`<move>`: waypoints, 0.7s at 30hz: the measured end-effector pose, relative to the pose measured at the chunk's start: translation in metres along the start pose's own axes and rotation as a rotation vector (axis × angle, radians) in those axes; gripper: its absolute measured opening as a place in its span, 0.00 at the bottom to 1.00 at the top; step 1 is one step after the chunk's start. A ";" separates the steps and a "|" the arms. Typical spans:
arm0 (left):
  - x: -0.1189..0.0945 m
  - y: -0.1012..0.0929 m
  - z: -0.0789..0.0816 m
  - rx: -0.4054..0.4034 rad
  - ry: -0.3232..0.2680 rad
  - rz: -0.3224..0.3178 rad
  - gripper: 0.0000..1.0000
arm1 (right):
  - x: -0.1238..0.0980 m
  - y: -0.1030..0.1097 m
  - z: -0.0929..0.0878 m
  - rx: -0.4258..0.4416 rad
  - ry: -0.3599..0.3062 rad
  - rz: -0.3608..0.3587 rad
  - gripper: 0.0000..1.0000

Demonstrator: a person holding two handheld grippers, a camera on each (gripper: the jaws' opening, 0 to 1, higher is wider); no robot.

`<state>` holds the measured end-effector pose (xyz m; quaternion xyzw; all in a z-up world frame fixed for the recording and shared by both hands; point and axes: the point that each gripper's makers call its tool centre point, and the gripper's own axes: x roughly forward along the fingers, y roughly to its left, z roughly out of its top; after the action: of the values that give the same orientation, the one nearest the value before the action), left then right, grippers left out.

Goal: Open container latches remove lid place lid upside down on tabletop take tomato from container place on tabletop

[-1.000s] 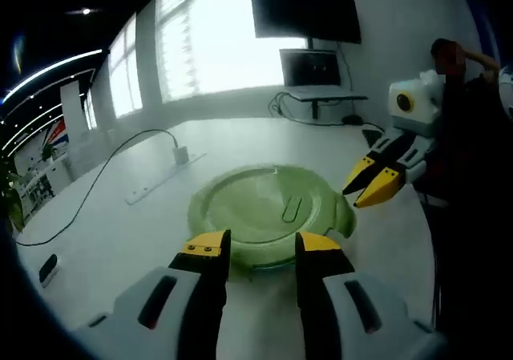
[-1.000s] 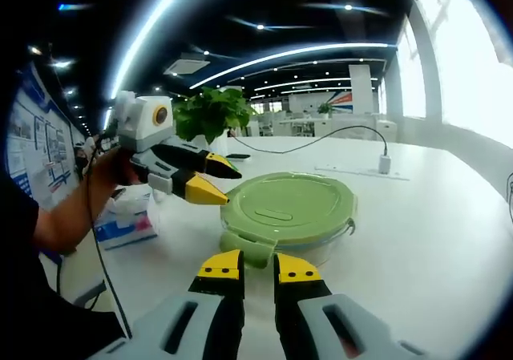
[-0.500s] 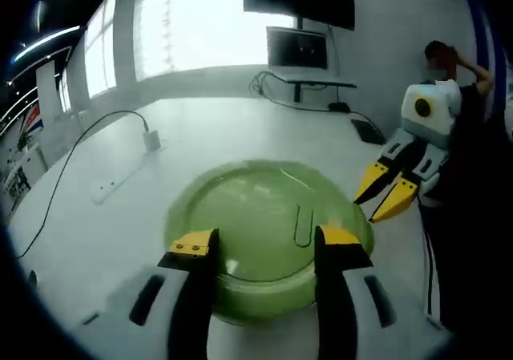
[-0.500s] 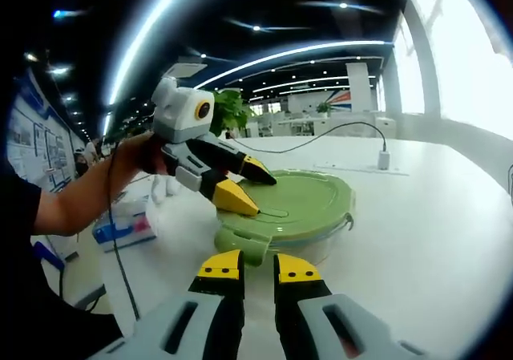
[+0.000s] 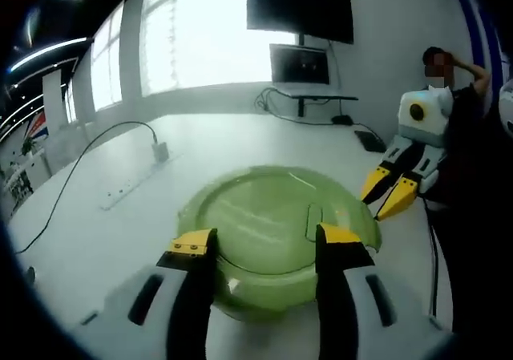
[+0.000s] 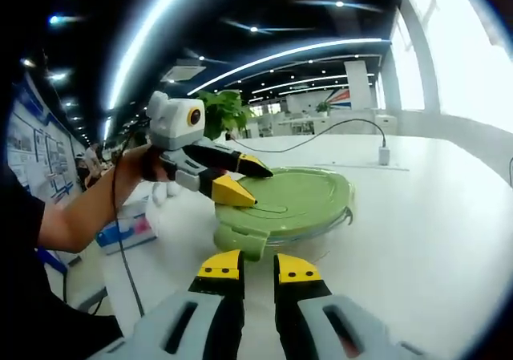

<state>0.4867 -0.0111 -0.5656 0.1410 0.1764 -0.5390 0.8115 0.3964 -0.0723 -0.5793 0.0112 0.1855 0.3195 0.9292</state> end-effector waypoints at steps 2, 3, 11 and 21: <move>0.001 0.002 -0.001 0.007 0.025 0.014 0.40 | 0.001 0.000 0.000 -0.001 0.005 0.003 0.10; 0.002 0.001 -0.001 0.014 0.035 0.013 0.40 | 0.001 0.001 -0.001 -0.003 0.007 0.004 0.10; 0.001 0.007 -0.003 0.035 0.001 0.049 0.35 | 0.002 0.001 -0.002 -0.005 0.013 0.002 0.10; -0.001 0.005 -0.001 0.018 -0.027 0.022 0.38 | 0.001 -0.001 -0.002 -0.007 0.018 0.006 0.11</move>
<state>0.4907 -0.0080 -0.5659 0.1429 0.1593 -0.5336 0.8182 0.3972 -0.0729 -0.5820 0.0056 0.1928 0.3232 0.9265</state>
